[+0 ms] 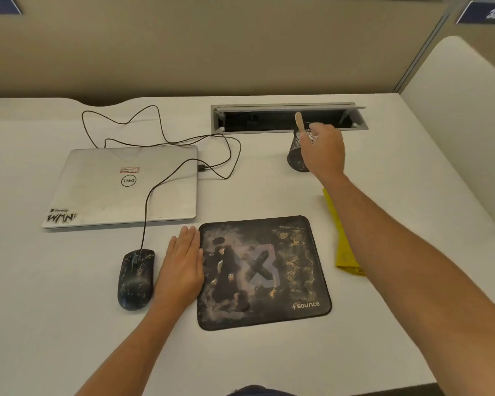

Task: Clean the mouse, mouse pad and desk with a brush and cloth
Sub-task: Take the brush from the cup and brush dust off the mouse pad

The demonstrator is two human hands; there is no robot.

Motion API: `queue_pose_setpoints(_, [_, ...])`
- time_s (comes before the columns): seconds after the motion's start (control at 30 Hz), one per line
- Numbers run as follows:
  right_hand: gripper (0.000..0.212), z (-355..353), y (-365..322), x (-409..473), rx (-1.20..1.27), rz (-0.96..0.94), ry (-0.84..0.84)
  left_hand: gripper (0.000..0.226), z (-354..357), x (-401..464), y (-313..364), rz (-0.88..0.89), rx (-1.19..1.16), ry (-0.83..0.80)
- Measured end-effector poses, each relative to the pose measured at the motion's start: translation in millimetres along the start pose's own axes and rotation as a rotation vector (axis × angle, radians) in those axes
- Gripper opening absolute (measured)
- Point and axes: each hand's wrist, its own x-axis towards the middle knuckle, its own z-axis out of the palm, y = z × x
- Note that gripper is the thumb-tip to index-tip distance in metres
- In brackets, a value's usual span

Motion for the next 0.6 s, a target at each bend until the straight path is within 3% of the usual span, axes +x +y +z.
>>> queue_pose_setpoints(0.1, [0.045, 15.5, -3.4, 24.5, -0.176, 0.039, -0.037, 0.059, -0.9, 0.3, 1.0, -0.003, 0.003, 0.000])
queue_pose_setpoints(0.23, [0.038, 33.3, -4.8, 39.4, -0.312, 0.031, -0.134, 0.059, -2.3, 0.4, 3.2, -0.013, -0.001, -0.009])
queue_pose_setpoints(0.37, [0.032, 38.1, -3.9, 47.2, -0.283, 0.097, -0.187, 0.059, -2.4, 0.3, 3.2, -0.012, 0.016, -0.015])
queue_pose_setpoints(0.6, [0.018, 23.9, -11.7, 45.2, -0.247, 0.033, -0.093, 0.060, -1.9, 0.6, 2.4, -0.009, 0.027, -0.012])
